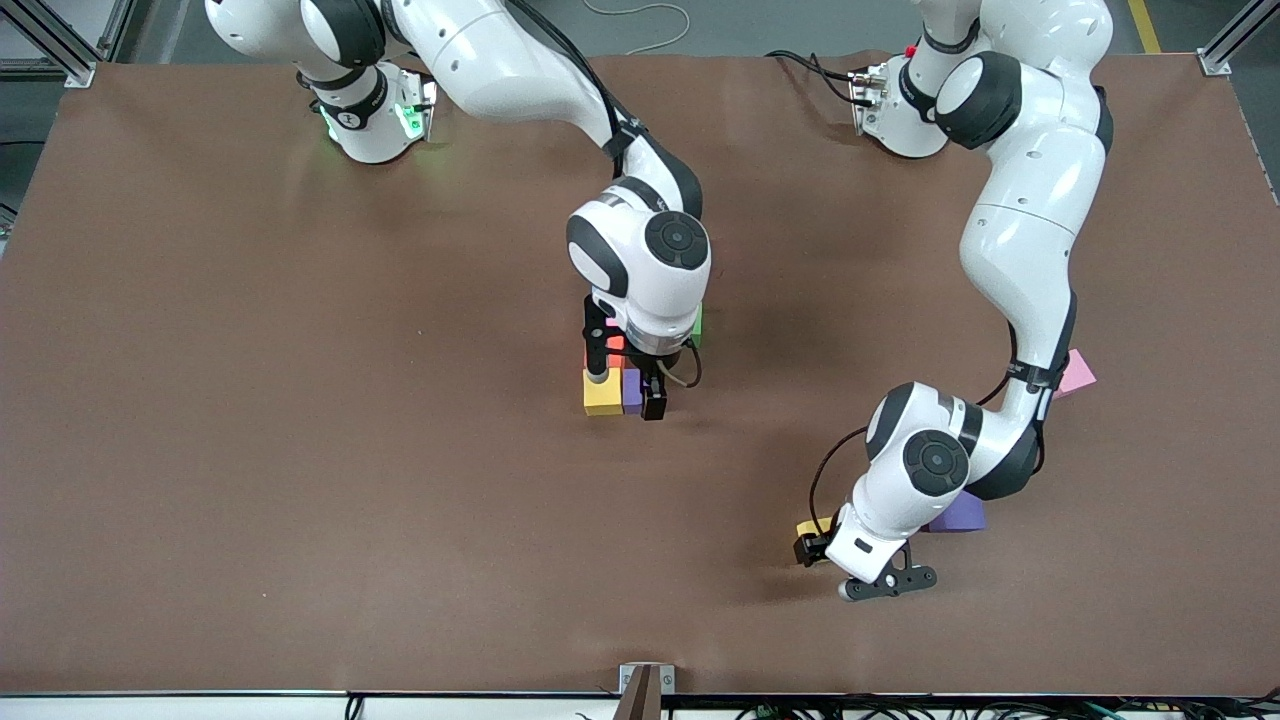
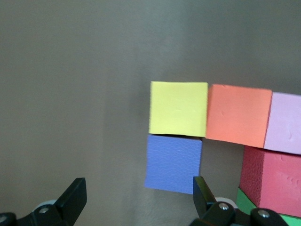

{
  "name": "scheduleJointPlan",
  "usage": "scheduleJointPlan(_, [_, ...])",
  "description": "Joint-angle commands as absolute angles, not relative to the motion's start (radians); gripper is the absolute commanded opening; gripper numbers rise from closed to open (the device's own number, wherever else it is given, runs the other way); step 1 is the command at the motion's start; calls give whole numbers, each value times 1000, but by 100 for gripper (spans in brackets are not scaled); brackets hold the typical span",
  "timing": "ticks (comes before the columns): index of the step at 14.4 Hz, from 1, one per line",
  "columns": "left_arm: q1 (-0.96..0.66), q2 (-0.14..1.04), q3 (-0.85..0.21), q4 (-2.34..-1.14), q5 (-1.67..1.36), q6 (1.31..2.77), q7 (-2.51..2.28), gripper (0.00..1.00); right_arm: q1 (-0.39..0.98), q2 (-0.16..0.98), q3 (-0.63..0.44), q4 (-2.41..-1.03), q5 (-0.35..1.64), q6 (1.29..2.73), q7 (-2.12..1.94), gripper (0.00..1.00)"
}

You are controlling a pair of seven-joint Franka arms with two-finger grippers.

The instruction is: Arrange 11 blocks into digit 3

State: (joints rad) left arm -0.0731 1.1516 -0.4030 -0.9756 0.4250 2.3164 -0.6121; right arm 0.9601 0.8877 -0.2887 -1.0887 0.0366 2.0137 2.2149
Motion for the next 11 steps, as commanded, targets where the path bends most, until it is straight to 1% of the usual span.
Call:
scheduleJointPlan(1, [-83,1132,-391,-966,406,2254,-623,36,904,812,-279,-1098,40,1994,2009,100])
scheduleJointPlan(2, [-81,1106,-391,-966,407,2214,-624,34,884,786,-279,-1107,40,1982,1921,100])
scheduleJointPlan(5, [-64,1034,-397,-966,403,2084,-676,35,815,735,-278,-1140,40,1898,1619,100])
scheduleJointPlan(8, [-72,958,-413,-985,405,1883,-910,34,740,616,-273,-1280,44,1896,1326,100])
scheduleJointPlan(9, [-72,933,-429,-1006,406,1849,-995,34,707,574,-272,-1323,63,1894,1216,100])
scheduleJointPlan(11, [-74,896,-455,-1052,408,1841,-1171,33,640,510,-272,-1385,103,1882,1026,100])
